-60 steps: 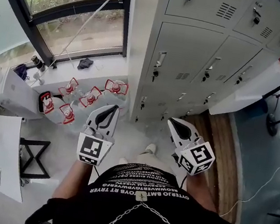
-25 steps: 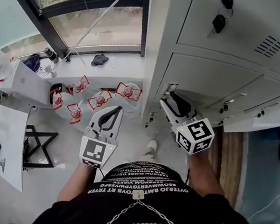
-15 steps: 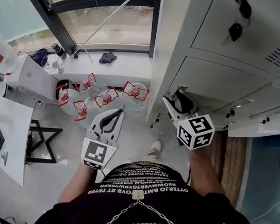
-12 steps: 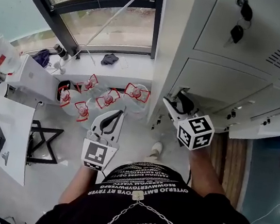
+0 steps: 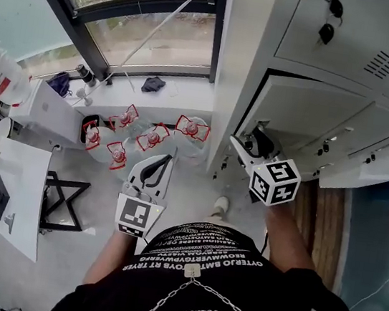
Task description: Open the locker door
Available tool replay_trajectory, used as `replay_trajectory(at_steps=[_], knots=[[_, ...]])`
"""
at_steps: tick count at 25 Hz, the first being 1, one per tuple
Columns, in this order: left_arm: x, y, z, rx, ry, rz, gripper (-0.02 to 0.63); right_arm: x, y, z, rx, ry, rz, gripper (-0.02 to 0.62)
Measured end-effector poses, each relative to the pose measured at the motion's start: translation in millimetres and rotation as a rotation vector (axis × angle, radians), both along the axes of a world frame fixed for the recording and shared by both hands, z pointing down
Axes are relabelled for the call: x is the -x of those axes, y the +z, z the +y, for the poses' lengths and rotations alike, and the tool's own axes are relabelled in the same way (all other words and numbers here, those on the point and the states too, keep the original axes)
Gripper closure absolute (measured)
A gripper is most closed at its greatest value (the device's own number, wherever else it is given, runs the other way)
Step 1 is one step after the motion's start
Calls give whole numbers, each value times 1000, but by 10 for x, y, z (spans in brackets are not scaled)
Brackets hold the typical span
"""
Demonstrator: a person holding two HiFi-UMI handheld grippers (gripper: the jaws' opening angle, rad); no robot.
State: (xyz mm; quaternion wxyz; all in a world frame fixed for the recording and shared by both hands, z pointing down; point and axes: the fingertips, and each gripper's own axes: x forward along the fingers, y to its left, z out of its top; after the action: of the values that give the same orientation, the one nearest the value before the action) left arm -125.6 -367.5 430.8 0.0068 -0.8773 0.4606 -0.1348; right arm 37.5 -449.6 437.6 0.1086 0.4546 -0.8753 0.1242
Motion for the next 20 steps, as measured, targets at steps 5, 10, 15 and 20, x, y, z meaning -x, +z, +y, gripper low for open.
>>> replay_trajectory(at_steps=[5,10,15,20], knots=[[57,29,164,3,38,11,601,-49,10,204,16,41,13,359],[65,96,344,11,91,22,601,-132,9,436,31,98,11,362],[126,114,508,10,138,37,601,-270,0,639,34,171,-7,390],[141,221,569,26,188,45,601,-453,29,770,53,244,-32,452]])
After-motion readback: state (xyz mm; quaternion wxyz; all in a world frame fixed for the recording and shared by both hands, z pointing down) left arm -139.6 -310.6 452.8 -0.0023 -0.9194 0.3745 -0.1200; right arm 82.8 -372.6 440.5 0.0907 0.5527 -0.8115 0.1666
